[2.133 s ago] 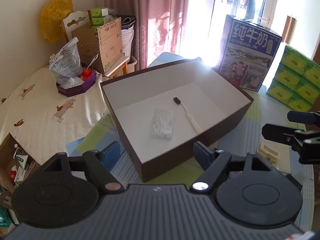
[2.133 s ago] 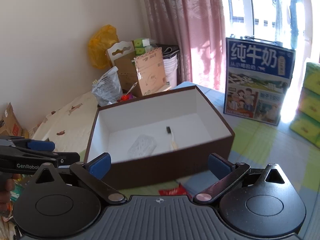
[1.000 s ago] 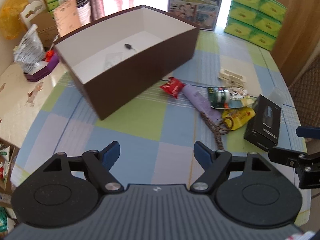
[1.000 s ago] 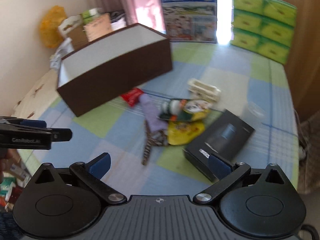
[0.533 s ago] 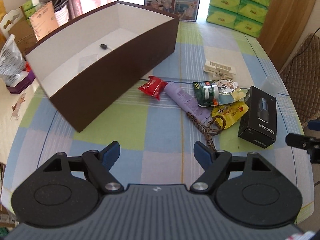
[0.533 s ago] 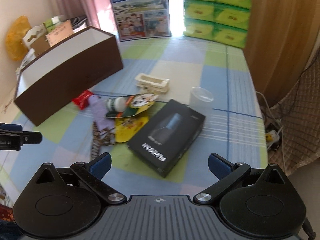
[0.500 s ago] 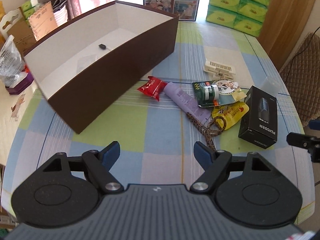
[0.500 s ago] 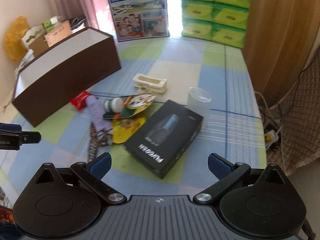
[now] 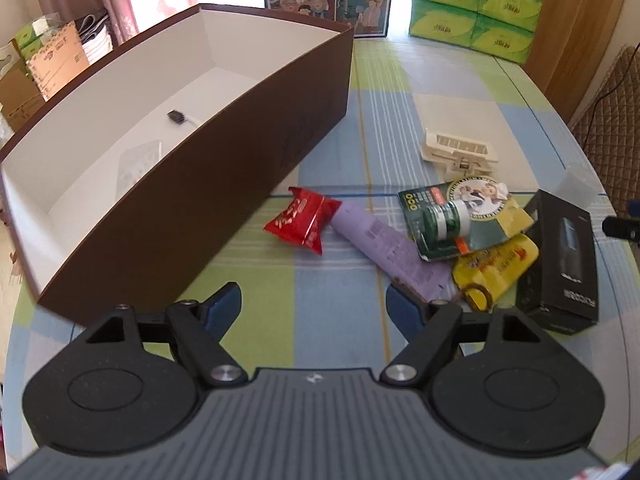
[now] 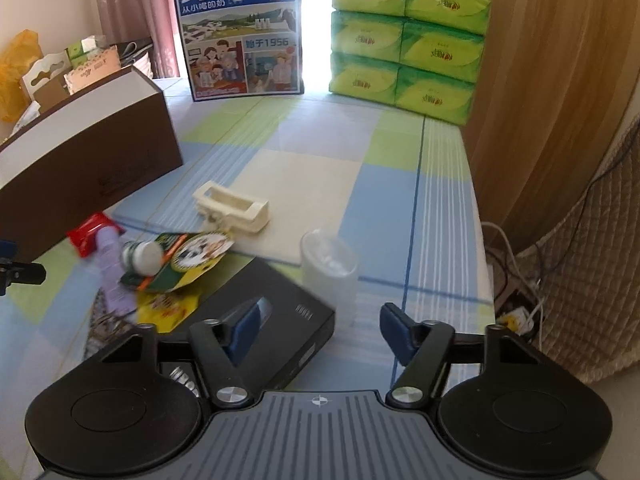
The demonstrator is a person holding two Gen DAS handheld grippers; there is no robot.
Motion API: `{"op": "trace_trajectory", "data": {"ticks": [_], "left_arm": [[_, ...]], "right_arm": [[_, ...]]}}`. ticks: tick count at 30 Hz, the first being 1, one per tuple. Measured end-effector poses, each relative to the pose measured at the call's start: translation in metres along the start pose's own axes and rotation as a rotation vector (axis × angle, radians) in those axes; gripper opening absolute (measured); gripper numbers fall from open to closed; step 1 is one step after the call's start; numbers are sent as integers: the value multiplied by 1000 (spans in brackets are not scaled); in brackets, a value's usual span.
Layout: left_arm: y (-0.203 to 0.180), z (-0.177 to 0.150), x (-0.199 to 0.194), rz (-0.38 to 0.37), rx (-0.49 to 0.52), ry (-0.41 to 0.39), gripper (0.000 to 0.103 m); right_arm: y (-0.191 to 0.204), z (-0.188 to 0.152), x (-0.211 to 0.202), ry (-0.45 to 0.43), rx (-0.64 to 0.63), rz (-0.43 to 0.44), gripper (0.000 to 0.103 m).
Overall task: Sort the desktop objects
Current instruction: 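Grasp the clear plastic cup with the right tool while the left tool grasps the red candy packet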
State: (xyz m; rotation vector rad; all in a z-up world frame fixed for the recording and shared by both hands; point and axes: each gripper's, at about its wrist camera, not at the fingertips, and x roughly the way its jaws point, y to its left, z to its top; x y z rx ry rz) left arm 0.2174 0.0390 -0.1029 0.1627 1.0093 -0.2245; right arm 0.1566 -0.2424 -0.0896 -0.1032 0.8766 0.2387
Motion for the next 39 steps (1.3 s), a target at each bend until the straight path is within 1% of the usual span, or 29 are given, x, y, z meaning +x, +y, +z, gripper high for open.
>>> {"op": "trace_trajectory", "data": {"ticks": [5,10,11,13,14,18,21,22,24,28,30,32,33,36,39], "left_arm": [[3,9,20,-4,-4,21,74],[7,14,36,2,-2,36,73],[8,15,39,2,1,38,73],[9,17,44,3,7,39,72],[9,19,47,4,9,39,72],[10,25,57,6,26,39,69],[10,29,65,0,43,40,68],[10,30,68,-1,49,38,67],[11,32,74,-2,60,41,57],[10,35,84,-2,103,41,55],[9,37,90,-2,136,47,47],[8,39,96,-2,148,60,46],[8,39,97,-8,147,54,44],[5,42,99,-15,158,38,44],[0,42,99,-8,175,26,40]], "right_arm": [[-4,11,24,4,-43,-21,57],[-7,17,44,13,-66,-17,53],[-7,18,48,17,-69,-15,51],[-9,20,52,18,-73,-7,43],[-10,20,54,17,-75,-1,34],[-12,23,57,17,-82,-20,34],[-18,23,57,19,-44,-35,34],[-20,23,56,20,-31,-38,34],[-24,22,55,22,-7,-38,34],[-29,21,52,23,20,-48,34],[-31,21,51,23,33,-52,34],[-32,21,50,22,41,-54,34],[-32,21,50,22,44,-55,34],[-32,21,50,22,44,-59,34],[-30,22,51,24,45,-65,34]]}}
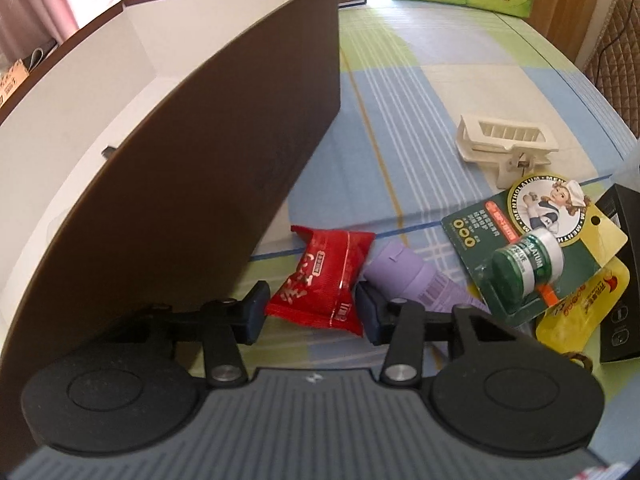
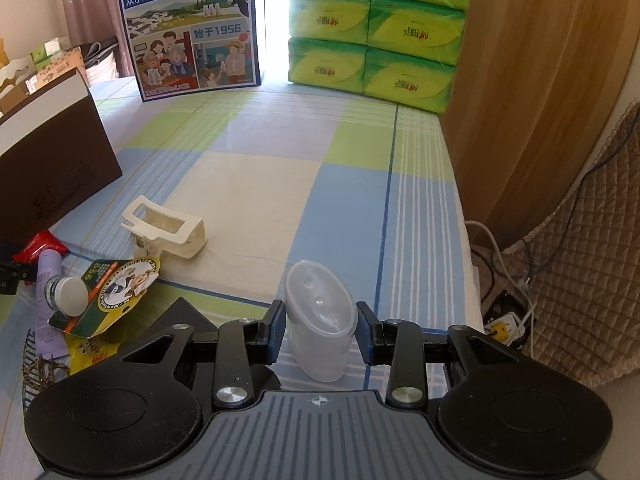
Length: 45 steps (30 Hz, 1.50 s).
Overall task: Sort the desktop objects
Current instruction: 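Grasp the clear plastic cup with the right tool while the left tool grasps the red candy packet, then carry the red packet and clear cup over the brown box with both tools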
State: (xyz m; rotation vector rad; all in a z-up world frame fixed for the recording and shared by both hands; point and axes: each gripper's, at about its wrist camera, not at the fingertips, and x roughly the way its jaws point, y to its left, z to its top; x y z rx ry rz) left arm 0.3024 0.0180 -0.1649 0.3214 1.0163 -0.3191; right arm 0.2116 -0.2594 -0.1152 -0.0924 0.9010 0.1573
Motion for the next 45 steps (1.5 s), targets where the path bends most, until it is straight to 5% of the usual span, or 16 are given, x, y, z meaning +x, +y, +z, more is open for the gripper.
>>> {"op": "trace_trajectory", "data": {"ticks": [20,45], "left_arm": [[22,-39,-86,-11,-148,-51,36],[67,-73,-218,74,-337,-263,36]], "right_arm": [[11,11,-41,-83,7,30,34],[198,50,-99,-125,-326,543,34]]}}
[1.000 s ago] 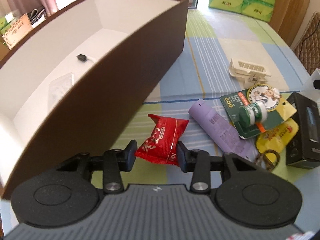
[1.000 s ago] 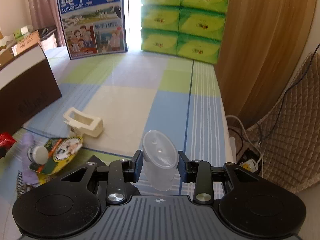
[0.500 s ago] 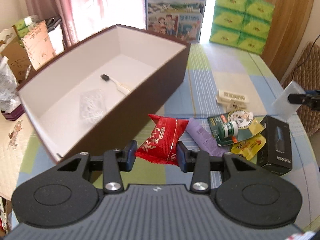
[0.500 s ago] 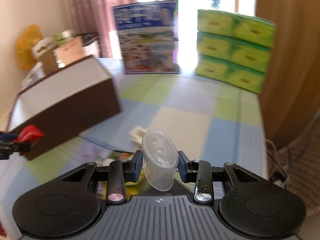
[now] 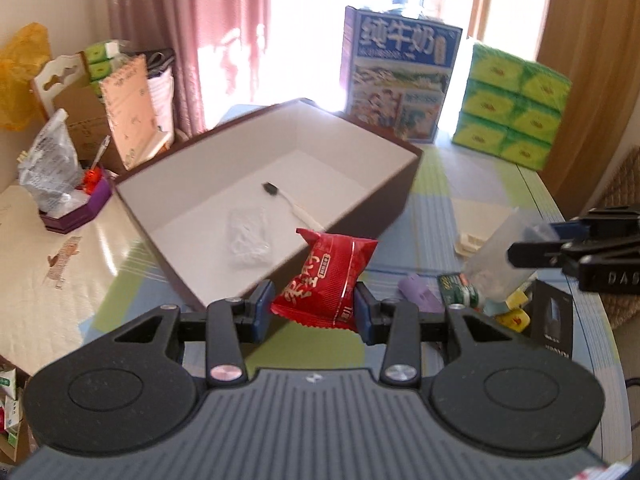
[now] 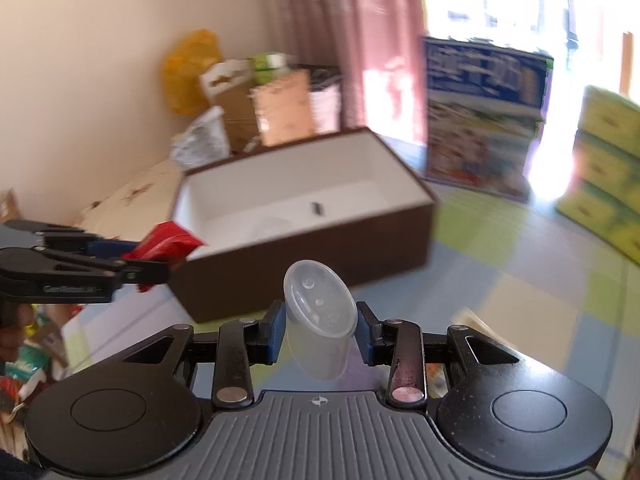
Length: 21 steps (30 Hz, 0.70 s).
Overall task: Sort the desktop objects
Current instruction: 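Carry the red packet and clear cup over the brown box with both tools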
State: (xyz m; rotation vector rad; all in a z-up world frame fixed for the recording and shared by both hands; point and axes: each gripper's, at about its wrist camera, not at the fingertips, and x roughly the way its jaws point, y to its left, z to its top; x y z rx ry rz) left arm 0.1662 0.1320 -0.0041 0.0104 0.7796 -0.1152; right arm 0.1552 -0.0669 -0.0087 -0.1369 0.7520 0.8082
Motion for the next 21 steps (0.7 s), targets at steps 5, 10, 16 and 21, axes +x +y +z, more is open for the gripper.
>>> {"op": "trace_trajectory", "data": {"ticks": [5,10,16,21], "left_arm": [[19,14,-3,21,-26,-29,36],[42,31,3,45,-57,-47,36],[69,50,22,73,-85,-31,36],[87,57,49,60,-102,20,36]], "right_arm": [[29,30,23,-26,-80,57,34],[49,63,49,-61,-134,81,34],[59,99,87,-62,-180,64,34],[57,111,125,-8,-204,40,34]]}}
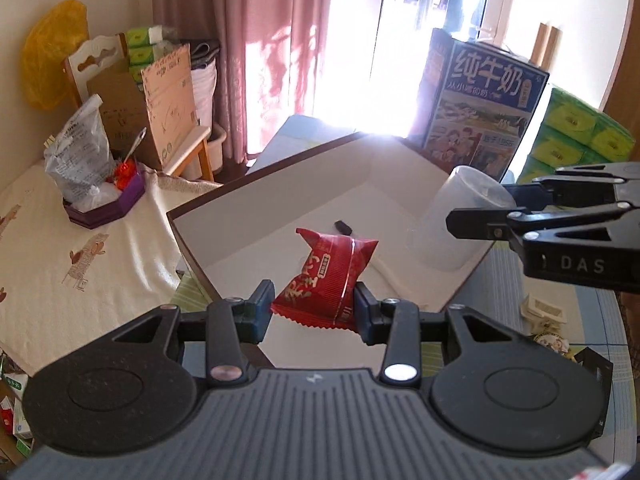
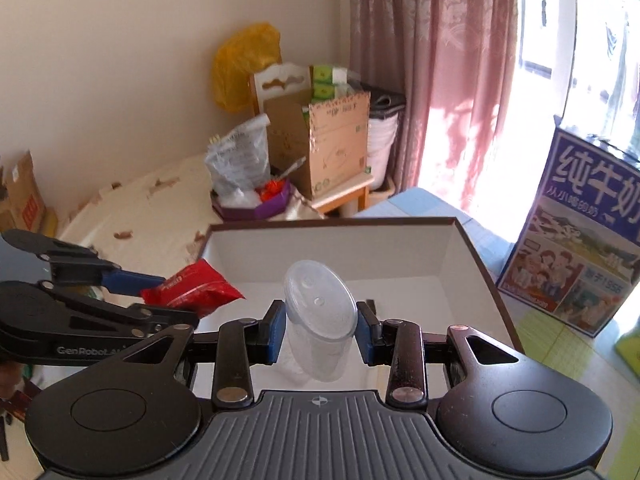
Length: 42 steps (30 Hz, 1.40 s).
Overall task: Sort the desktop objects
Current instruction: 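Carry the red packet and clear cup over the brown box with both tools, then open both tools to drop the red packet and cup into the box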
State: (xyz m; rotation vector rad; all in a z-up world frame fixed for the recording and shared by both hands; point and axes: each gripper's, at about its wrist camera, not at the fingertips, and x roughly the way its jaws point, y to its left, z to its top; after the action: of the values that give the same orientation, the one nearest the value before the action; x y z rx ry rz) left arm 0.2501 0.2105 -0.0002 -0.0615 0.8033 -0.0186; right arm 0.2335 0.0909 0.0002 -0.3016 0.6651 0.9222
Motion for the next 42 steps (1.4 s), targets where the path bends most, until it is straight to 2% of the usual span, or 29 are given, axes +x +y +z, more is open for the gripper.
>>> {"op": "trace_trajectory", "data": {"ticks": [7,12,23,28,35,40,41,42], "left_arm": [[10,4,50,-30,67,126,36],[7,4,81,-82,112,214,36],[-10,-1,139,-129,303,434,37],[-9,-4,155,-172,329,511,37],[-8,2,156,-163,343,492,54],[-4,4,155,-147,355,475,59],[-5,6,155,-147,353,473,60],[-5,6,155,-146,351,468,63]], "right_arm": [[-15,-8,49,112,9,-18,34],[-27,-18,81,208,22,-32,34],[-51,-31,115,377,41,-2,34],[-50,-33,132,439,28,23,34],[-53,-34,132,456,36,33,34],[-53,-33,133,450,32,32,35],[-53,-34,133,448,30,37,43],[-53,-34,132,445,26,36,62]]}}
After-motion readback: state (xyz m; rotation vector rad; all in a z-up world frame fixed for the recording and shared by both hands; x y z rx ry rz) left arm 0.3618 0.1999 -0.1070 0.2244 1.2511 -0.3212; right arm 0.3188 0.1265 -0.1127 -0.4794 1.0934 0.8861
